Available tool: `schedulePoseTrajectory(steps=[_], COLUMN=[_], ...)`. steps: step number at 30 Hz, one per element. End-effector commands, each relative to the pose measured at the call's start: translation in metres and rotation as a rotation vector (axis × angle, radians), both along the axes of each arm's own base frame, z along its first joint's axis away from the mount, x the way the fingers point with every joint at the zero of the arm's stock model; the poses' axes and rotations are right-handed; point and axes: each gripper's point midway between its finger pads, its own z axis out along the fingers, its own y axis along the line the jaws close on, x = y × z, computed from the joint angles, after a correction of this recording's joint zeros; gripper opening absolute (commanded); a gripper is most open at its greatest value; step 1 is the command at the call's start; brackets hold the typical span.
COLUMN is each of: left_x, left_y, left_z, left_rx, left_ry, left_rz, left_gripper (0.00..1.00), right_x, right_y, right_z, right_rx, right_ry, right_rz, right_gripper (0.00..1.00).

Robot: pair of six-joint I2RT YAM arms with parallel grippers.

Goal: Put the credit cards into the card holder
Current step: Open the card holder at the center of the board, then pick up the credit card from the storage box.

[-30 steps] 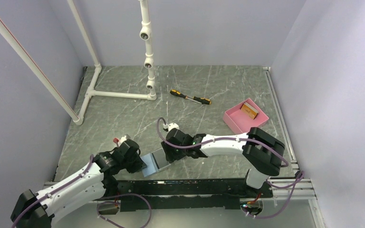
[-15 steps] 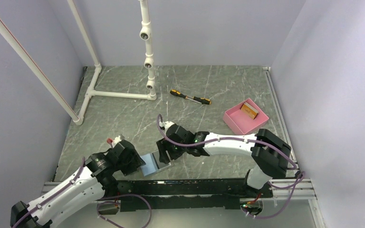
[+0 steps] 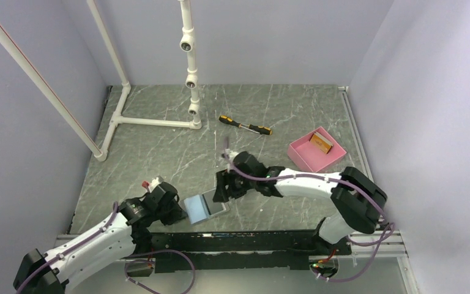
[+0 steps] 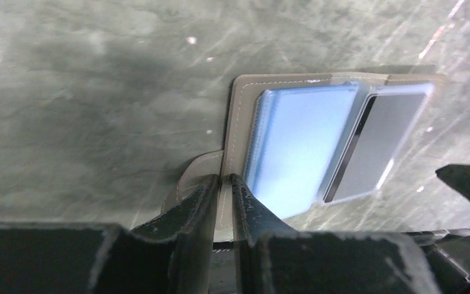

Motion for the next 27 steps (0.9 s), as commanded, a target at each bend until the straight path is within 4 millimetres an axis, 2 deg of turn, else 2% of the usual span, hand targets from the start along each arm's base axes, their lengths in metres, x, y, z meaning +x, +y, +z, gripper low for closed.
schedulePoseTrajectory(steps=[1,7,10,14,17,19,24,27], left_x=[0.011,0.024,0.029,0.035,0.032,0.032,0.029,0.023], left_y=[-0.018,-0.029,-0.034,-0.053,-0.043,-0.034,-0.032,-0.035], left_z=[-0.005,-0.004,-0.005,-0.008,-0.003,0.008,0.040,0.049], left_rx=[-0.091,-0.101,-0.095,-0.142,-0.047,0.002,-0.026,-0.045], left_ry=[-0.049,-0.073,-0.075,-0.066,-0.020,-0.040,-0.113,-0.113], left_rz=[-0.004,-0.014,-0.028,-0.066,-0.083,-0.097,-0.163,-0.210], left_gripper=[0.20,0.16,0.17,0.16,0.13,0.18,0.46,0.57], right_x=[0.029,0.061,0.072,0.085,0.092,0.101,0.148,0.168], right_y=[-0.020,-0.068,-0.087,-0.107,-0.124,-0.142,-0.219,-0.251], right_z=[0.036,0.045,0.047,0.050,0.063,0.077,0.126,0.143], right_rx=[0.207,0.069,0.025,-0.041,-0.112,-0.176,-0.484,-0.634], right_ry=[0.039,-0.097,-0.125,-0.152,-0.197,-0.269,-0.537,-0.653], right_rz=[-0.083,-0.171,-0.208,-0.255,-0.289,-0.331,-0.563,-0.569], right_gripper=[0.62,0.62,0.63,0.63,0.65,0.69,0.72,0.86])
